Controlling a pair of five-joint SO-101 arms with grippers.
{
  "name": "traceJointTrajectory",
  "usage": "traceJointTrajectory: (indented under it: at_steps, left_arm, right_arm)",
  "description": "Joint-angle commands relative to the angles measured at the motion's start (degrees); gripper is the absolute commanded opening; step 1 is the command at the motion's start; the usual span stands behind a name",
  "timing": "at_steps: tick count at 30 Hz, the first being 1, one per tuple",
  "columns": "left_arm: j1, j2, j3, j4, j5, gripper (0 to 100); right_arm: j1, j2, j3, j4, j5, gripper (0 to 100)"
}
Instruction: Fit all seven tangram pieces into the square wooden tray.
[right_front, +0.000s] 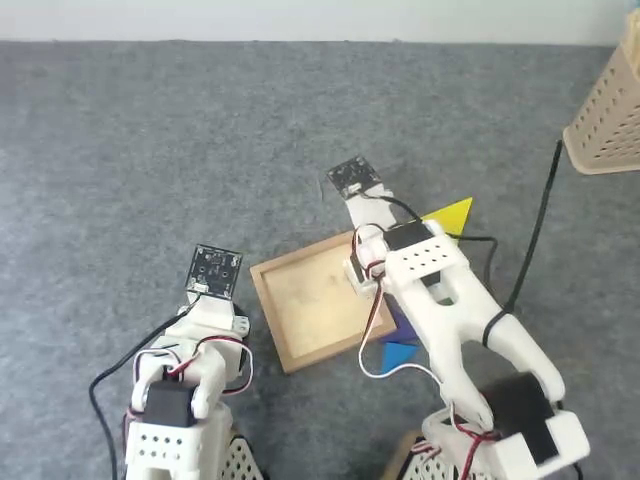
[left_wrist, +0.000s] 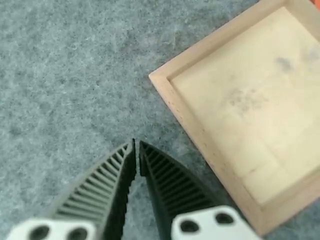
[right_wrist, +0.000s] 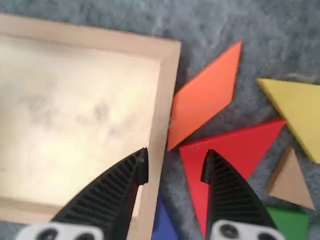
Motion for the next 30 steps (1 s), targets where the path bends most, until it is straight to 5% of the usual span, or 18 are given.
traceJointTrajectory:
  at_steps: [1, 30]
  left_arm:
    - [-0.4, -1.2, -1.1, 0.4, 0.4, 1]
    - [-0.4, -1.2, -1.1, 0.4, 0.4, 1]
  right_arm:
    - [0.9, 2.2, -3.1, -1.1, -1.5, 18.0]
    - [12.3, 11.6, -14.0, 11.6, -3.9, 27.7]
